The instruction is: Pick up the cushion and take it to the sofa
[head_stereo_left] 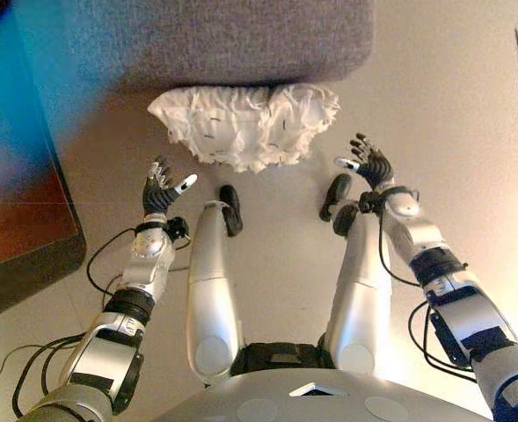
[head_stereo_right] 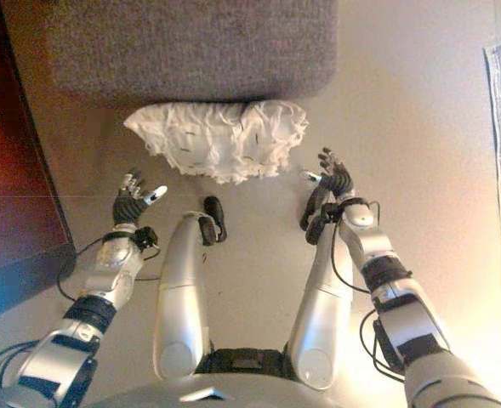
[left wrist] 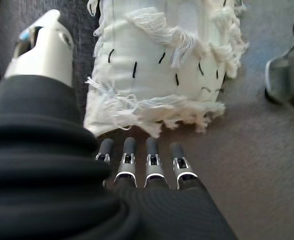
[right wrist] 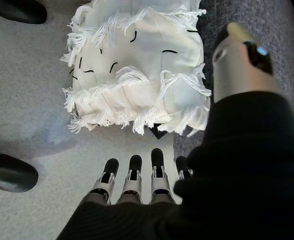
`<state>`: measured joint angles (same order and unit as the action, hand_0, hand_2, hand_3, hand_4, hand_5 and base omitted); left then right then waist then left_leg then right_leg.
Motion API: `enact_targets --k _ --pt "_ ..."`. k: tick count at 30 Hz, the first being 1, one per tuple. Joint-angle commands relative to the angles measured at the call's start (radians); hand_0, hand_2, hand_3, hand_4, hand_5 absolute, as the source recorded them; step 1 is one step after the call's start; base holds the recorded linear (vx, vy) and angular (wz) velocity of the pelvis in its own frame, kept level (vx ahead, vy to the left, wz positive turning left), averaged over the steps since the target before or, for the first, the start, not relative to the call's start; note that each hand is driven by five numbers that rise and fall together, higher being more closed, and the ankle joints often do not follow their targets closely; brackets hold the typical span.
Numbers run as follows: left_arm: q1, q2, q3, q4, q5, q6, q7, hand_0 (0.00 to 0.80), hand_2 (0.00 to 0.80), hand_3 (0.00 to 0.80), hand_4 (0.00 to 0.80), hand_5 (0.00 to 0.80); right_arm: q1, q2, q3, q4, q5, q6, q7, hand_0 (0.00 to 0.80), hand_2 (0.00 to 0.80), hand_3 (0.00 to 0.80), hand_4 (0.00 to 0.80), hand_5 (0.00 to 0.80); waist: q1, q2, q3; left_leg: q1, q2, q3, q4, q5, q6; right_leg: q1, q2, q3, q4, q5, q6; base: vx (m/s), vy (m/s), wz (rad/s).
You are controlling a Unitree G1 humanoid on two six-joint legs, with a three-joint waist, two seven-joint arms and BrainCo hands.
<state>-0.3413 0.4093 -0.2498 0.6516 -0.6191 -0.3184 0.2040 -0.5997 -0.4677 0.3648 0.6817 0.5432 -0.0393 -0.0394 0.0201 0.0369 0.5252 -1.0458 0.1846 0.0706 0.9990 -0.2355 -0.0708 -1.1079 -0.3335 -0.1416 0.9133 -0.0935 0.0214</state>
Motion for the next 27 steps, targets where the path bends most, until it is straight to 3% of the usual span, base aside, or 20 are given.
enact_targets --k 1,16,27 --pt "-0.071 -0.019 0.037 0.021 -0.082 -0.060 -0.020 0.000 0.000 0.000 0.000 0.000 -0.050 -0.041 0.019 0.007 0.006 0.014 0.034 0.000 0.000 0.000 0.000 0.000 0.013 0.042 -0.005 -0.057 -0.005 -0.026 -0.014 0.003 0.004 -0.027 -0.026 0.123 0.187 -0.131 0.076 0.015 0.054 0.02" --pt "-0.419 0.051 0.004 0.136 -0.179 0.047 -0.012 0.000 0.000 0.000 0.000 0.000 -0.330 -0.010 0.082 0.158 0.110 0.109 0.033 0.000 0.000 0.000 0.000 0.000 -0.013 0.033 -0.006 -0.210 0.011 -0.026 0.135 -0.008 -0.001 -0.169 -0.001 0.167 0.282 -0.137 0.061 0.047 0.050 -0.01" --pt "-0.641 0.096 -0.026 0.334 -0.263 0.131 -0.007 0.000 0.000 0.000 0.000 0.000 -0.502 0.021 0.143 0.275 0.128 0.128 0.094 0.000 0.000 0.000 0.000 0.000 -0.025 0.042 -0.005 -0.254 0.013 -0.011 0.145 -0.009 -0.007 -0.218 -0.002 0.181 0.274 -0.123 0.059 0.006 0.039 0.03"
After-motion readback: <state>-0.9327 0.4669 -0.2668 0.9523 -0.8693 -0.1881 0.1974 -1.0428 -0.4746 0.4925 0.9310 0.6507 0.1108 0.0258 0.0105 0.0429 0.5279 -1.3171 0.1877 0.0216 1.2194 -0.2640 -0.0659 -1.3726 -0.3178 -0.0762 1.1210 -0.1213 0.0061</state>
